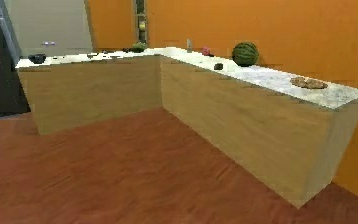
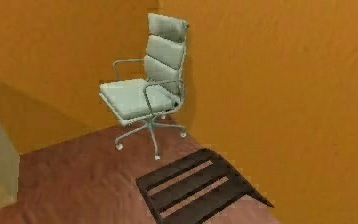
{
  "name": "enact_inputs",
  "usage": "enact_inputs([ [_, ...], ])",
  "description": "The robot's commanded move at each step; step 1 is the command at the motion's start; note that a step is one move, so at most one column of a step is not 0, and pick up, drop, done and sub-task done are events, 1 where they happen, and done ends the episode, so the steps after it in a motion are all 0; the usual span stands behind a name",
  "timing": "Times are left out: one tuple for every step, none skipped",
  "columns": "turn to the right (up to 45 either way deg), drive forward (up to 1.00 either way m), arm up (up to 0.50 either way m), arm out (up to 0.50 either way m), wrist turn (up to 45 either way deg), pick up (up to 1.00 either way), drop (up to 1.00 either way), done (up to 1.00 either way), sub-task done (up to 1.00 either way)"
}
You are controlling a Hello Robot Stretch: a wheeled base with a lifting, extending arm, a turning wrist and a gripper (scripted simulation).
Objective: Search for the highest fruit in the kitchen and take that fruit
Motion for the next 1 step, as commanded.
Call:
enact_inputs([
  [0.0,1.00,0.00,0.00,0.0,0.00,0.00,0.00,0.00],
])
